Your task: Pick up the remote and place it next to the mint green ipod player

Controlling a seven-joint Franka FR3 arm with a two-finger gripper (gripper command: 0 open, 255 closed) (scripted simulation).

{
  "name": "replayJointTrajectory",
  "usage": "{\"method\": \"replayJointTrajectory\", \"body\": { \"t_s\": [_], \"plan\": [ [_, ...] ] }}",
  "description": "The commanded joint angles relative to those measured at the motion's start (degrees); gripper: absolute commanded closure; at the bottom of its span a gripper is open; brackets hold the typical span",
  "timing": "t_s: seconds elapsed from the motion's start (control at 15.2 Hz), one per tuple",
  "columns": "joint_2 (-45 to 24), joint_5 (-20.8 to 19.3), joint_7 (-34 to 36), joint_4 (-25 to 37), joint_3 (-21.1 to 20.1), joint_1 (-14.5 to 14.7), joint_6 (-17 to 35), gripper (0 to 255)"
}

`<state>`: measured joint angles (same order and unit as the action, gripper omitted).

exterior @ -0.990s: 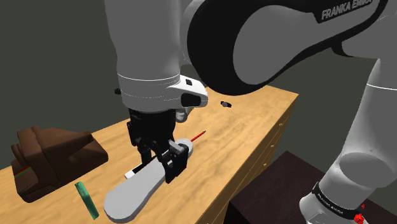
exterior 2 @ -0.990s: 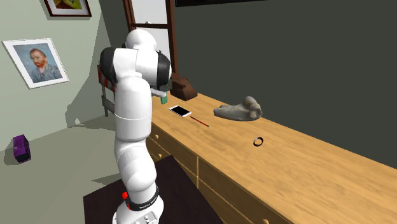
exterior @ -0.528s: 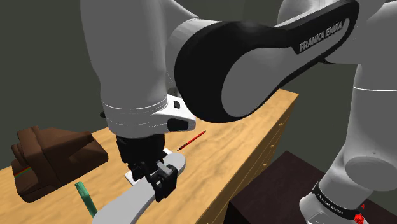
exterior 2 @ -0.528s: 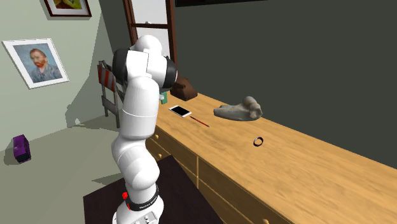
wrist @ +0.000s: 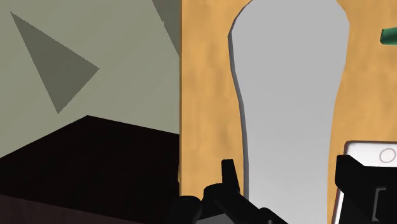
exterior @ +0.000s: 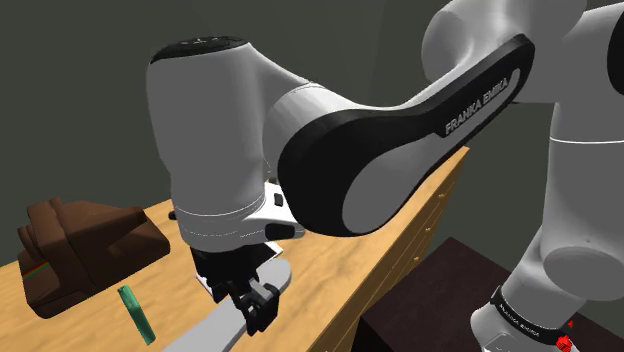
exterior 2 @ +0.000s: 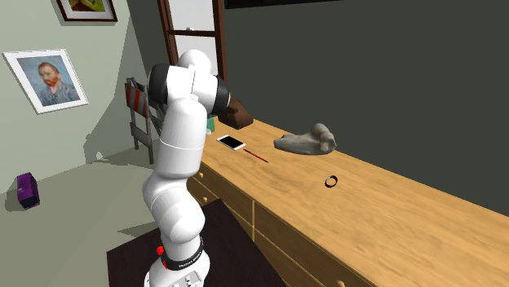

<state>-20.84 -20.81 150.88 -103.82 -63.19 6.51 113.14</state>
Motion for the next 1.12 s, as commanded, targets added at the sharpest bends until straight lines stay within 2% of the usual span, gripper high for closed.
{"method": "replayJointTrajectory", "body": {
  "t_s": [0.0, 1.06],
  "plan": [
    [-0.8, -0.8, 0.5, -0.6, 0.6, 0.5, 1.1, 255],
    [-6.4, -7.2, 4.6, -5.9, 5.6, 4.2, 9.7, 255]
  ]
}}
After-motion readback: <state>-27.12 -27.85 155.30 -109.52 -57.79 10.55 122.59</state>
